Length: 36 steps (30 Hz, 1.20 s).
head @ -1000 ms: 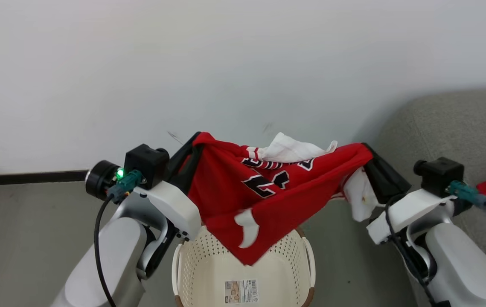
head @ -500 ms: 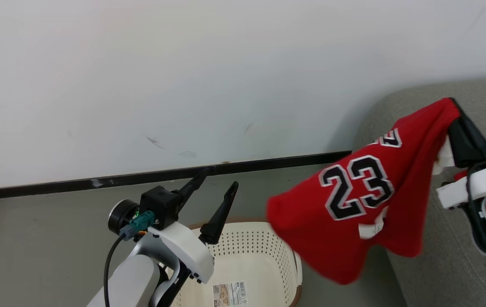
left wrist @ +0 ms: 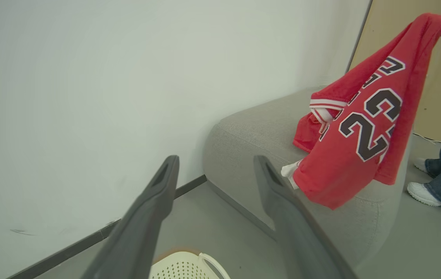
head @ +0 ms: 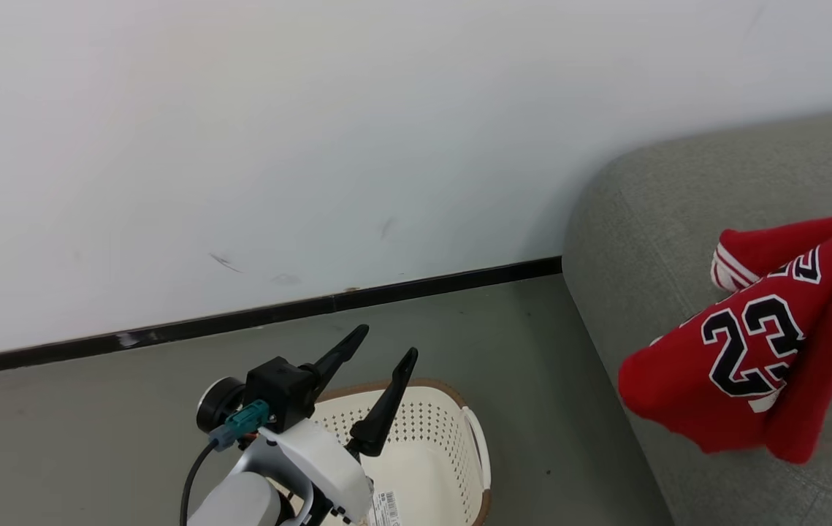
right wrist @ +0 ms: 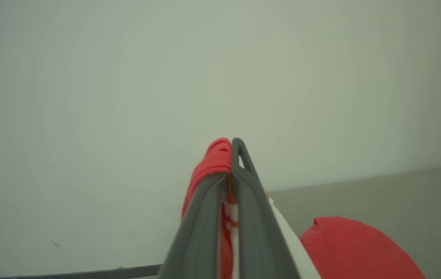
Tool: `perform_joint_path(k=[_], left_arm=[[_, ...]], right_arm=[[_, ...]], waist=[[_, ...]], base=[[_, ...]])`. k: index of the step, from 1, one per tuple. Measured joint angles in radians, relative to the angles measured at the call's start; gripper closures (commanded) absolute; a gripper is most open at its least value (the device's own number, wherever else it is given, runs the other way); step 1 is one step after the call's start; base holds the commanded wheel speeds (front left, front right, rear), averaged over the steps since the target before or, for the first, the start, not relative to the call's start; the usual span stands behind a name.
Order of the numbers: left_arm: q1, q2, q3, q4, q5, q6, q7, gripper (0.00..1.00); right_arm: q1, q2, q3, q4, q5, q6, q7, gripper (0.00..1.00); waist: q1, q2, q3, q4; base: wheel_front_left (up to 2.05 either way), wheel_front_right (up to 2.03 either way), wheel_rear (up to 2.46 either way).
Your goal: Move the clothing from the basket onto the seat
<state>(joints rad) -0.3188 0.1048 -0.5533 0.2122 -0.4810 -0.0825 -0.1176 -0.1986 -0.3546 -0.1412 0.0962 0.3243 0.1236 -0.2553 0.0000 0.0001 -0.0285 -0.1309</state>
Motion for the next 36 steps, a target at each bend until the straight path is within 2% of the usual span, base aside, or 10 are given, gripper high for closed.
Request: perform_joint_path(k=[11,16,21,27,30,36], left_arm=[[0.004,-0.01,-0.03,-0.016,-0.011,-0.008,-0.022,0.0],[0.004,-0.011,-0.035,-0.019,-0.011,-0.008,-0.029,0.0],[0.007,-0.011,-0.035,-0.027,-0.011,-0.008,-0.033,0.0],[0.009,-0.003,-0.02,-0.053,-0.003,0.001,-0.033,0.0],[0.009,0.003,-0.011,-0.071,-0.001,0.011,-0.033,0.0],[0.008,0.019,0.005,-0.111,0.011,0.033,-0.027,0.0]], right_arm=[[0.127,0.012,-0.095,-0.095,0.001,0.0,0.011,1.0],[0.136,0.018,-0.08,-0.138,0.016,0.0,0.037,1.0],[0.127,0.022,-0.012,-0.148,0.053,0.0,0.079,1.0],[-0.013,0.024,0.034,-0.168,0.113,0.0,0.132,1.0],[-0.109,0.035,0.021,-0.165,0.163,0.0,0.166,1.0],[-0.297,0.027,-0.014,-0.112,0.179,0.0,0.256,1.0]], waist=[[0.0,0.0,-0.008,-0.074],[0.0,0.0,-0.008,-0.109],[0.0,0.0,-0.003,-0.141],[0.0,0.0,0.018,-0.17],[0.0,0.0,0.035,-0.182],[0.0,0.0,0.077,-0.202]], base=[[0.0,0.0,0.0],[0.0,0.0,0.0],[0.0,0.0,0.0],[0.0,0.0,0.0],[0.0,0.0,0.0],[0.0,0.0,0.0]])
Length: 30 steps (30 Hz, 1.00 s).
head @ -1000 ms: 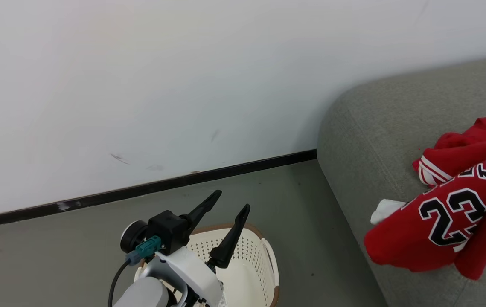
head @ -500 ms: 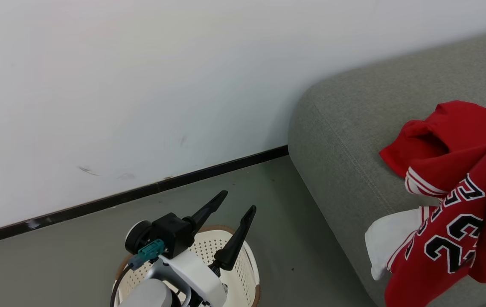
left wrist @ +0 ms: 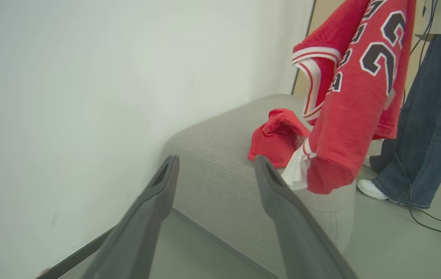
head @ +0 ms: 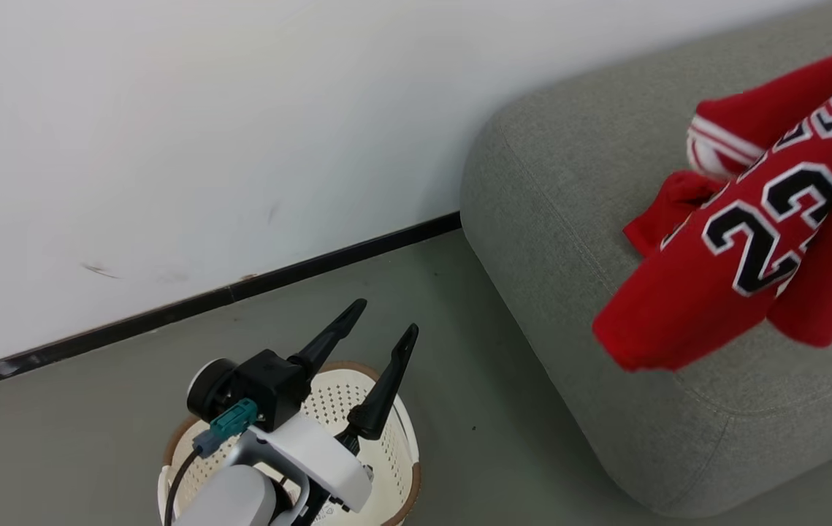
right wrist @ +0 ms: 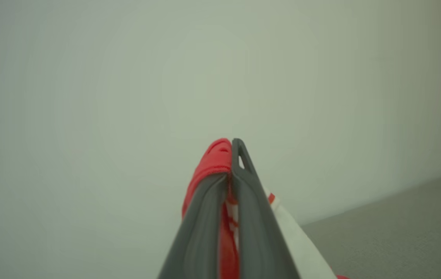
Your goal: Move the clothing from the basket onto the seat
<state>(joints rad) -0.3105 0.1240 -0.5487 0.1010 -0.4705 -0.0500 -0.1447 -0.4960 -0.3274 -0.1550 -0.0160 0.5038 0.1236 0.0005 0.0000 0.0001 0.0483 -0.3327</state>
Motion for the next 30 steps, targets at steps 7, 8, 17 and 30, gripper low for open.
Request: perform_joint_path(k=[7,8,17,30], left_arm=[[0.0,0.034,0.026,-0.049,0.027,0.031,0.021,0.0],[0.0,0.04,0.028,-0.056,0.03,0.035,0.022,0.0],[-0.006,0.074,0.041,-0.127,0.051,0.058,0.052,0.0],[-0.036,0.117,0.041,-0.242,0.096,0.079,0.115,0.0]], right_arm=[[-0.232,-0.047,-0.13,0.102,-0.006,0.0,0.097,1.0],[-0.256,-0.063,-0.141,0.116,-0.014,0.0,0.109,1.0],[-0.426,-0.167,-0.202,0.212,-0.073,0.0,0.167,1.0],[-0.578,-0.286,-0.298,0.31,-0.157,0.0,0.173,1.0]], waist=[[0.0,0.0,0.058,-0.016],[0.0,0.0,0.067,-0.018],[0.0,0.0,0.138,-0.022],[0.0,0.0,0.251,-0.004]], base=[[0.0,0.0,0.0],[0.0,0.0,0.0],[0.0,0.0,0.0],[0.0,0.0,0.0]])
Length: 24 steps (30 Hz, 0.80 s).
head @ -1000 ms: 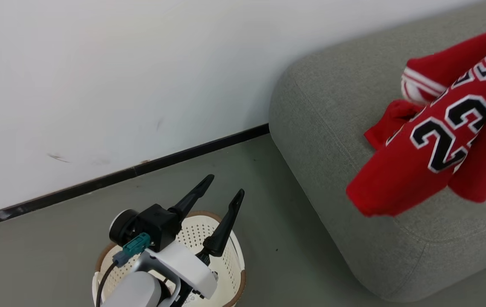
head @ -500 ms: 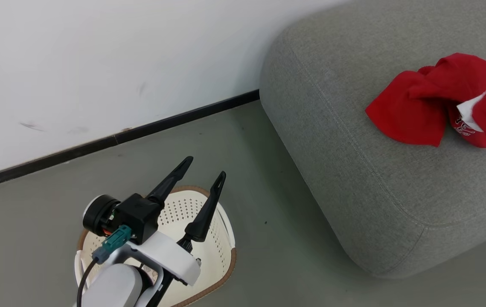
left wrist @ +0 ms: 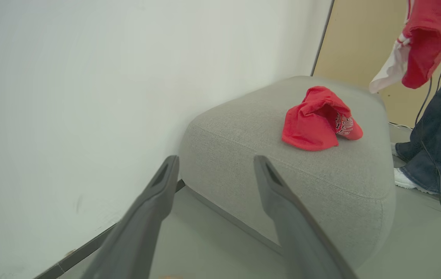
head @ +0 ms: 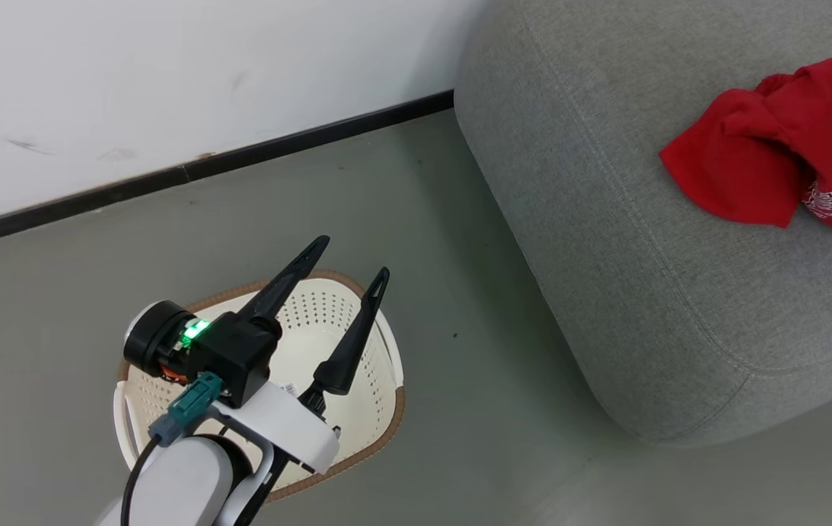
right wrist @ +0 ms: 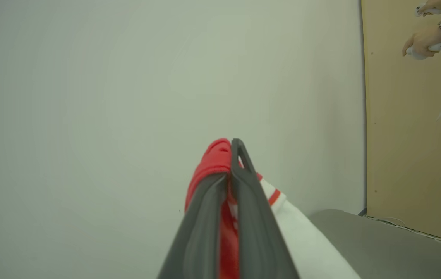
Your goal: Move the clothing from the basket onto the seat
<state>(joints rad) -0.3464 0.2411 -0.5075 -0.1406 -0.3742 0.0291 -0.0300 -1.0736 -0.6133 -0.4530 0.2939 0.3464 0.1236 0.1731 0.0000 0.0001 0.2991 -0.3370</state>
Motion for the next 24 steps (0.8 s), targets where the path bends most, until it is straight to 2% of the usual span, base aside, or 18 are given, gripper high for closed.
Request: perform_joint_path(k=[5,13,18,24], left_arm=[[-0.003,0.007,-0.002,-0.032,0.008,0.004,0.02,0.0],[-0.044,0.014,-0.002,-0.084,0.025,0.004,0.04,0.0],[-0.065,0.023,-0.001,-0.106,0.051,0.005,0.056,0.0],[-0.084,0.035,-0.002,-0.119,0.053,0.005,0.072,0.0]], right_arm=[[-0.016,0.011,0.013,0.04,-0.007,0.0,-0.011,1.0],[0.04,0.096,0.027,0.152,-0.022,0.0,-0.056,1.0],[0.102,0.119,0.016,0.231,-0.047,0.0,-0.093,1.0],[0.135,0.207,0.049,0.314,-0.086,0.0,-0.144,1.0]], waist=[[0.0,0.0,0.042,0.01],[0.0,0.0,0.107,0.03],[0.0,0.0,0.142,0.047],[0.0,0.0,0.182,0.075]], base=[[0.0,0.0,0.0],[0.0,0.0,0.0],[0.0,0.0,0.0],[0.0,0.0,0.0]])
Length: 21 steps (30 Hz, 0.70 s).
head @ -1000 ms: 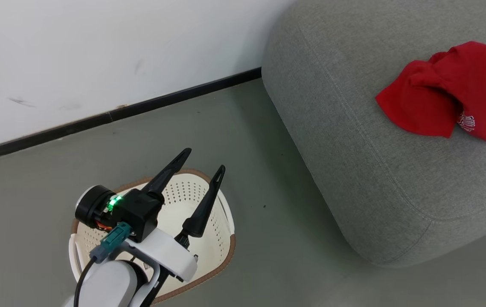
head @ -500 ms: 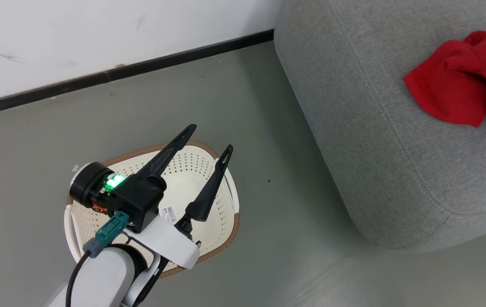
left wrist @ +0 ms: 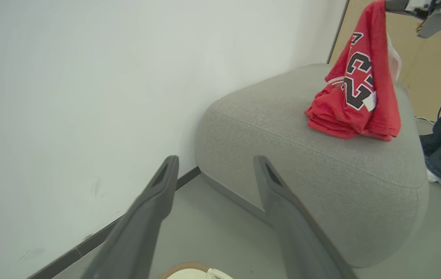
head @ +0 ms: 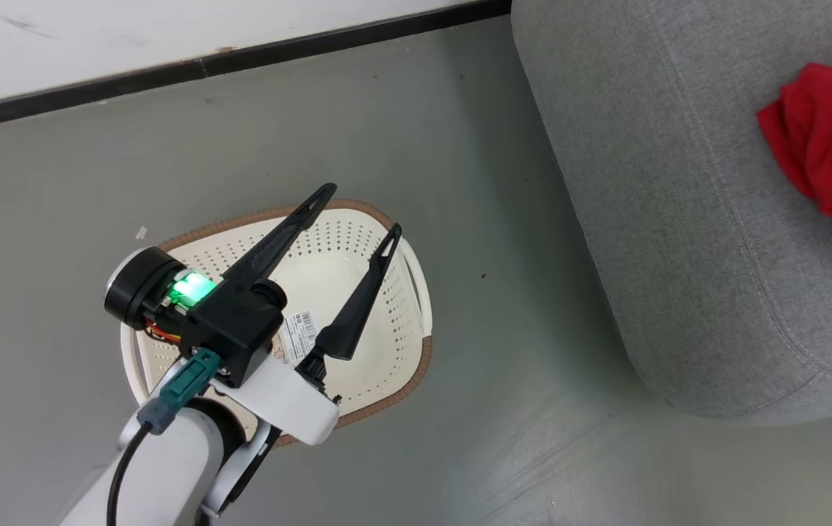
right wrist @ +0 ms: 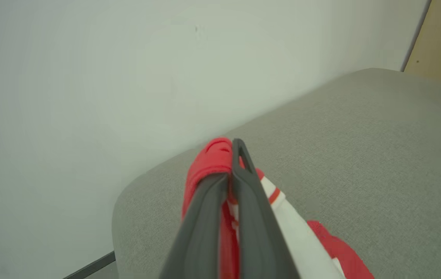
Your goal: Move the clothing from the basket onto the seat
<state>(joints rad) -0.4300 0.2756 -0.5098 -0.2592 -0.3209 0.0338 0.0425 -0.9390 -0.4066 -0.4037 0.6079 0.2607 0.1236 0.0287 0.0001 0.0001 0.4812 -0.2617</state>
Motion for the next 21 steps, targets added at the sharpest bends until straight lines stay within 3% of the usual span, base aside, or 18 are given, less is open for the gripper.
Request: perform_joint_path(k=[17,18,19,21], left_arm=[[-0.033,-0.004,-0.009,0.016,0.005,-0.011,-0.006,0.0],[-0.033,-0.004,-0.008,0.016,0.005,-0.011,-0.007,0.0],[-0.033,-0.003,-0.008,0.017,0.005,-0.011,-0.008,0.0],[-0.033,-0.004,-0.007,0.019,0.005,-0.011,-0.009,0.0]], right_arm=[[0.094,0.054,0.07,0.162,-0.07,0.0,-0.074,1.0],[0.096,0.058,0.076,0.167,-0.07,0.0,-0.076,0.87],[0.096,0.061,0.085,0.168,-0.07,0.0,-0.082,0.87],[0.095,0.065,0.099,0.167,-0.069,0.0,-0.092,0.58]], waist=[[0.0,0.0,0.032,0.058],[0.0,0.0,0.03,0.058],[0.0,0.0,0.029,0.056],[0.0,0.0,0.027,0.053]], base=[[0.0,0.0,0.0],[0.0,0.0,0.0],[0.0,0.0,0.0],[0.0,0.0,0.0]])
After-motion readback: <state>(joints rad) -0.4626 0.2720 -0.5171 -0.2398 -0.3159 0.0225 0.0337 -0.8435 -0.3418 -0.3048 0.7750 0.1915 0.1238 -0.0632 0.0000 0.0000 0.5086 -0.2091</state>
